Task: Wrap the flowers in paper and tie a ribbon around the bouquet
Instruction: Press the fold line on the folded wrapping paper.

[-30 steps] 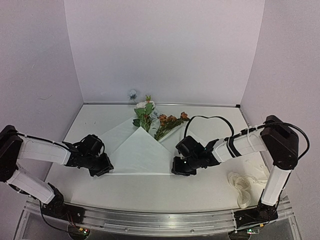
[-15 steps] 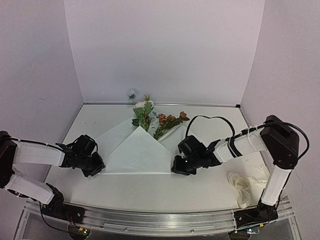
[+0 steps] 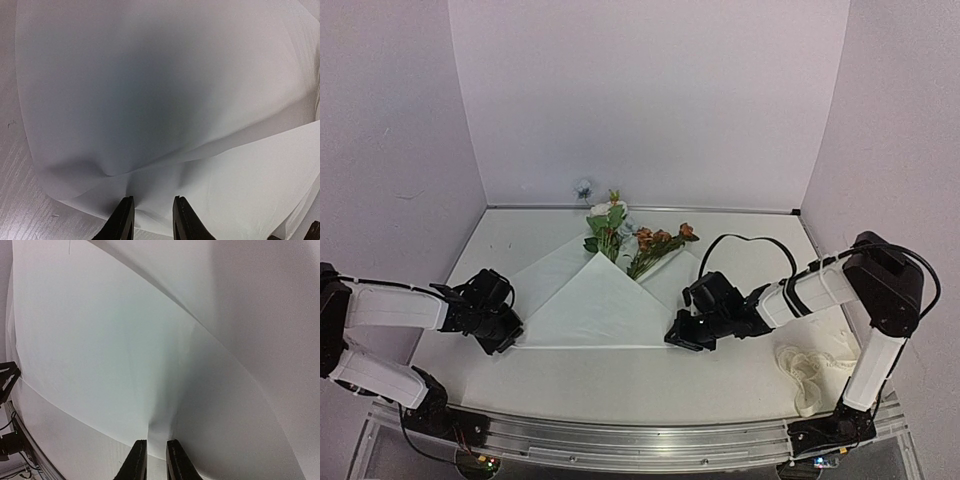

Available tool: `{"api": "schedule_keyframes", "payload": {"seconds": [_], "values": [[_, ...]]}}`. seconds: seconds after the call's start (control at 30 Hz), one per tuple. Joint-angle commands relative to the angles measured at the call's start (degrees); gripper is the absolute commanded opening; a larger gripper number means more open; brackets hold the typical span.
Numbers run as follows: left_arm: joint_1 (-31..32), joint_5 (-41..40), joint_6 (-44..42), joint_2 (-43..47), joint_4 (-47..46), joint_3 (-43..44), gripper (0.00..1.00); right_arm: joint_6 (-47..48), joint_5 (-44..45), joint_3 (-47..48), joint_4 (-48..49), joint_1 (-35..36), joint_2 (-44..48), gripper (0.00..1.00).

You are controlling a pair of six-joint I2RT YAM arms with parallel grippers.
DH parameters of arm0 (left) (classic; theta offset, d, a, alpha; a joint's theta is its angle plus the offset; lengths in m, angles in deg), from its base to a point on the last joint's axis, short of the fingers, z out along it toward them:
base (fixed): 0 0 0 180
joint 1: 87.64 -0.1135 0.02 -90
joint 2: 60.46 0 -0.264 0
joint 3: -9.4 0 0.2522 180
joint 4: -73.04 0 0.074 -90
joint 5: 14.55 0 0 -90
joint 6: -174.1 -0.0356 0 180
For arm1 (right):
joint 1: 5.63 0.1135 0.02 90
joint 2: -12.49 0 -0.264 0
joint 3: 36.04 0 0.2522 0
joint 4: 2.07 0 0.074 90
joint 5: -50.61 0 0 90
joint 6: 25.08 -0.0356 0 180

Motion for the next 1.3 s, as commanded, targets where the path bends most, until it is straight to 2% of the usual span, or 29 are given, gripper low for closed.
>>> {"api": "schedule_keyframes", "payload": {"seconds": [0.0,0.4,0.63,0.83,1.07,1.27], "values": [[-0.9,-3.5,3.4,-1.3,11.8,-0.2,0.30,-0.8,4.1,-4.1,-7.5,-2.4,-1.6,0.17],[-3.5,-3.9,10.3,-0.2,14.5,0.1,0.33,-1.9,3.1,-7.8,-2.6,-3.7,-0.9,0.17],[-8.7,-3.5,10.0,0.5,14.1,-0.9,0.35,-2.4,2.7,-8.4,-1.4,-3.9,-1.1,0.17],[-10.4,-3.7,12.7,2.3,14.6,-1.7,0.36,-2.5,2.4,-8.6,-1.0,-3.9,-1.3,0.17],[-10.8,-6.0,6.3,4.1,19.1,5.5,0.40,-2.6,1.0,-7.8,-0.9,-3.9,-1.5,0.17],[-8.9,-3.9,-4.6,5.1,18.1,13.9,0.41,-2.7,-0.3,-6.0,-2.1,-4.0,1.3,0.19]]}}
